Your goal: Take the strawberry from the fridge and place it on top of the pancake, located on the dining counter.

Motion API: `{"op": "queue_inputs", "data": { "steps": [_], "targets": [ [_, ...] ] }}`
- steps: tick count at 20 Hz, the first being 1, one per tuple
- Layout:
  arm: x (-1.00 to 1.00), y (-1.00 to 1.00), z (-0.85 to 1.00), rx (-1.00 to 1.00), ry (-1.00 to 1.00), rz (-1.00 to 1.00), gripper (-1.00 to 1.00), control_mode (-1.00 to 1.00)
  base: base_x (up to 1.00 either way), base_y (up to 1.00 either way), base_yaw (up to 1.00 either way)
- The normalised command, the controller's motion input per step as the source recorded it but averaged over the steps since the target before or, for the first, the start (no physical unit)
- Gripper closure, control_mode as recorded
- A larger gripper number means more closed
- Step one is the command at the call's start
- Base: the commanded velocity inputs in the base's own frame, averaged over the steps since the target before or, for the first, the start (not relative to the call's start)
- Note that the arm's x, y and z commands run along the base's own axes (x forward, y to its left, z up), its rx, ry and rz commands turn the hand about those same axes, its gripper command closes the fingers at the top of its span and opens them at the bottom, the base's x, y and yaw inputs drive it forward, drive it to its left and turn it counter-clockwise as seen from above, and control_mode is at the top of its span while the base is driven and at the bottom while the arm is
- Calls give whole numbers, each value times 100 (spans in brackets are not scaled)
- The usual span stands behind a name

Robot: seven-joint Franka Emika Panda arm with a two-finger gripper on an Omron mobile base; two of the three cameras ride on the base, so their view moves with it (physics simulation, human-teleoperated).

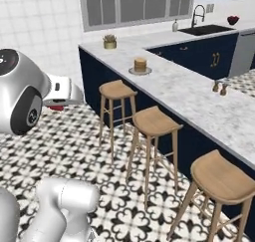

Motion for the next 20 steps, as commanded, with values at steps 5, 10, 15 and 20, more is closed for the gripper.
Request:
{"op": "queue_inputs", "data": {
  "steps": [5,10,15,20],
  "targets": [
    [0,0,0,0,0,0,100,100,100,100,-46],
    [0,0,0,0,0,0,100,100,100,100,-45],
    [0,0,0,0,0,0,100,100,100,100,-41],
    [0,0,0,0,0,0,100,100,100,99,-33]
  ]
}}
